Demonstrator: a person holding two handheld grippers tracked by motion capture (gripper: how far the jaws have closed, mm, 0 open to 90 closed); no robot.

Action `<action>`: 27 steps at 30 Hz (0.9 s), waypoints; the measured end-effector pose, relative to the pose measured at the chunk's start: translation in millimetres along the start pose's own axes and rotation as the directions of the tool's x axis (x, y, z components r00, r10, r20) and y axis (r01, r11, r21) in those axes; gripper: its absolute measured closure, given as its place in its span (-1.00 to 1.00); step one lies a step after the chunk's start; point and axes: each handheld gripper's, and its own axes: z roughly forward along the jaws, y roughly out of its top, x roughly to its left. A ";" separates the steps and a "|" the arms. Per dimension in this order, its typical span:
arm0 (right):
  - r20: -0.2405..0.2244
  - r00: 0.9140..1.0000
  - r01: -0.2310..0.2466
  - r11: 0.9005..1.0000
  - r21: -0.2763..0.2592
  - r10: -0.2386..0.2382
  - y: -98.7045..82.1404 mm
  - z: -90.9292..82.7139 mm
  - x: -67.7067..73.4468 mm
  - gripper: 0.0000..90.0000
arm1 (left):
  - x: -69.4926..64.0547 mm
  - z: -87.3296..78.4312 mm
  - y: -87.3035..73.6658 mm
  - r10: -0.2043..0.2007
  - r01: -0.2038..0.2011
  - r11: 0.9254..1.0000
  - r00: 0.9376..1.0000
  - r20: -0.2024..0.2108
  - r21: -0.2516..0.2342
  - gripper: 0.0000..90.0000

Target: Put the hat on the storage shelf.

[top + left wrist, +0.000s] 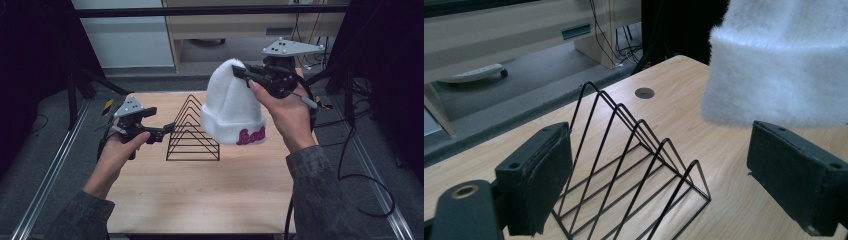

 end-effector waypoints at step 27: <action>-0.143 0.989 0.032 0.999 -0.036 -0.037 27.4 61.1 23.8 0.85 | 5.1 23.3 9.3 -0.020 0.019 1.000 0.998 0.057 0.006 -0.51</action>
